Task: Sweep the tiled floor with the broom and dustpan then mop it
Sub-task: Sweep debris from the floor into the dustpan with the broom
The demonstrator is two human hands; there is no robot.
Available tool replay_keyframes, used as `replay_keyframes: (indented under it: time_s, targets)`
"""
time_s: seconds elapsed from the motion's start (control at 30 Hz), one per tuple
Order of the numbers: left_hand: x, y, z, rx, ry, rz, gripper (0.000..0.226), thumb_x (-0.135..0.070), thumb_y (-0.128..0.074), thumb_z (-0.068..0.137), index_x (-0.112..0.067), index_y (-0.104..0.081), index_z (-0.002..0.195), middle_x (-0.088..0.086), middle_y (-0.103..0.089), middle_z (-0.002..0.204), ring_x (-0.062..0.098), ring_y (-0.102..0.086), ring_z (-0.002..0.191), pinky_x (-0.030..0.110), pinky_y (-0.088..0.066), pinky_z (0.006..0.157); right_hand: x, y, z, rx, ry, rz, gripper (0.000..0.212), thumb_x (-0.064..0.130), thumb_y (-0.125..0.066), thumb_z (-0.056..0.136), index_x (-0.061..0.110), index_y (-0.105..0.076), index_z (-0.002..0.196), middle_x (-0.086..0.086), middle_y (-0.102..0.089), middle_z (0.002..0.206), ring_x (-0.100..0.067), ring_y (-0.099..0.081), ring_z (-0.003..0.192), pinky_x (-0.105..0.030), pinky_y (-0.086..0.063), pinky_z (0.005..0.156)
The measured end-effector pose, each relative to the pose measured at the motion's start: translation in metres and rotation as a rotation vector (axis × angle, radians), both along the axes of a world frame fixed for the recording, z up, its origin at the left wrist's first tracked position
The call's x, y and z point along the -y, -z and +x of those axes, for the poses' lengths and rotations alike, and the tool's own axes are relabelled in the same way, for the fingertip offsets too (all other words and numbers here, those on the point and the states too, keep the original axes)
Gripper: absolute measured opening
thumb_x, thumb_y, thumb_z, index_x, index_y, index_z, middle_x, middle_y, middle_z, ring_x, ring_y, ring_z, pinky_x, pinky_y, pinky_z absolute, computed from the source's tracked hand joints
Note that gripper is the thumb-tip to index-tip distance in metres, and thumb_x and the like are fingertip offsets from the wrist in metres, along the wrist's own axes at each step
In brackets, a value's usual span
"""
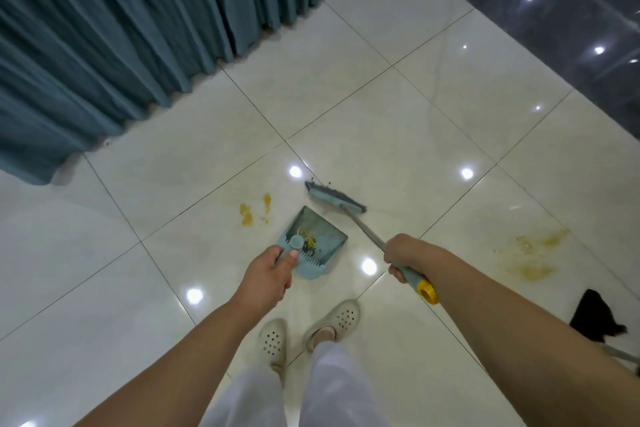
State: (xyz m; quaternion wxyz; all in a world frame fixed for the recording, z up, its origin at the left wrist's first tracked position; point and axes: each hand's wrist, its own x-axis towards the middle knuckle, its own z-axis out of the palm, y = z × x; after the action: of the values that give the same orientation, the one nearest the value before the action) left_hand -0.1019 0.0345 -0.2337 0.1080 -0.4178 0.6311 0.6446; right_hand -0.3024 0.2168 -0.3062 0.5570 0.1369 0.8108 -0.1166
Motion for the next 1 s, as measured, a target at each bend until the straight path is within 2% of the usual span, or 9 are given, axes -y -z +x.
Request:
replay_keyframes:
  time_s: [0.13,0.23,0.33,0.4,0.47,0.6,0.73,0.83,1.0]
  targets:
    - [0.001,0.002,0.006,0.005,0.055,-0.047,0.028,-0.034,-0.046,0.097,-0.014,-0.049,0.079,0.002,-0.05,0.06,0.008,-0.039,0.039,0.018,-0.032,0.036,-0.022,-0.018,0.04,0.029,0.107,-0.012,0.018,0.004,-0.046,0.092,-0.001,-0.051,0.109,-0.015,-0.054,0.066,-0.015,-0.044,0.029,-0.016,-0.04,0.038]
    - [0.003,-0.002,0.005,0.025,0.13,-0.106,0.028,-0.039,-0.042,0.098,-0.015,-0.05,0.086,0.005,-0.057,0.074,0.017,-0.051,0.054,0.024,-0.04,0.046,-0.027,-0.04,0.058,0.071,0.167,-0.039,0.017,0.003,-0.045,0.093,-0.002,-0.052,0.109,-0.012,-0.05,0.063,-0.014,-0.041,0.042,-0.015,-0.037,0.036]
    - [0.006,-0.004,0.005,0.125,0.357,-0.405,0.037,-0.044,-0.034,0.099,-0.011,-0.05,0.096,0.008,-0.062,0.091,0.026,-0.063,0.077,0.034,-0.049,0.066,-0.035,-0.062,0.065,0.123,0.204,-0.08,0.01,0.003,-0.044,0.093,-0.001,-0.051,0.098,-0.012,-0.05,0.068,-0.012,-0.038,0.04,-0.013,-0.035,0.035]
    - [0.006,-0.006,0.004,0.098,0.349,-0.335,0.036,-0.04,-0.036,0.099,-0.009,-0.051,0.095,0.008,-0.061,0.088,0.022,-0.061,0.067,0.034,-0.051,0.06,-0.038,-0.072,0.066,0.124,0.213,-0.109,0.008,0.003,-0.044,0.094,-0.001,-0.05,0.095,-0.014,-0.052,0.072,-0.011,-0.039,0.032,-0.013,-0.035,0.034]
    - [0.006,-0.01,0.005,0.067,0.281,-0.217,0.03,-0.038,-0.04,0.098,-0.011,-0.051,0.089,0.005,-0.059,0.081,0.017,-0.052,0.057,0.028,-0.045,0.05,-0.038,-0.076,0.067,0.098,0.228,-0.135,0.01,0.001,-0.043,0.094,0.0,-0.05,0.088,-0.015,-0.052,0.072,-0.01,-0.038,0.027,-0.012,-0.035,0.033]
    - [0.017,-0.007,0.016,0.035,0.258,-0.292,0.033,-0.039,-0.043,0.096,-0.01,-0.052,0.08,0.007,-0.057,0.077,0.019,-0.046,0.058,0.031,-0.04,0.059,-0.031,-0.064,0.058,-0.022,0.206,-0.135,0.019,0.002,-0.044,0.095,0.004,-0.048,0.077,-0.013,-0.05,0.067,-0.014,-0.041,0.04,-0.013,-0.035,0.032]
    - [0.023,0.0,0.03,0.053,0.314,-0.331,0.035,-0.04,-0.041,0.097,-0.009,-0.05,0.081,0.012,-0.058,0.08,0.022,-0.048,0.063,0.035,-0.04,0.061,-0.018,-0.044,0.059,-0.018,0.285,-0.1,0.01,0.006,-0.046,0.097,0.0,-0.047,0.091,-0.014,-0.047,0.067,-0.016,-0.039,0.047,-0.014,-0.036,0.032]
    - [0.021,0.003,0.036,0.057,0.398,-0.332,0.032,-0.038,-0.041,0.097,-0.009,-0.048,0.085,0.011,-0.057,0.082,0.023,-0.048,0.066,0.033,-0.04,0.061,-0.015,-0.038,0.079,0.02,0.207,-0.1,0.012,0.007,-0.046,0.096,-0.001,-0.048,0.087,-0.014,-0.049,0.066,-0.018,-0.042,0.047,-0.024,-0.038,0.042]
    - [0.027,-0.004,0.038,0.019,0.404,-0.248,0.029,-0.034,-0.041,0.099,-0.009,-0.046,0.085,0.008,-0.054,0.079,0.022,-0.048,0.058,0.03,-0.043,0.053,-0.028,-0.064,0.11,0.137,0.216,-0.126,0.01,0.006,-0.044,0.095,0.0,-0.049,0.101,-0.016,-0.054,0.073,-0.013,-0.041,0.033,-0.017,-0.039,0.038]
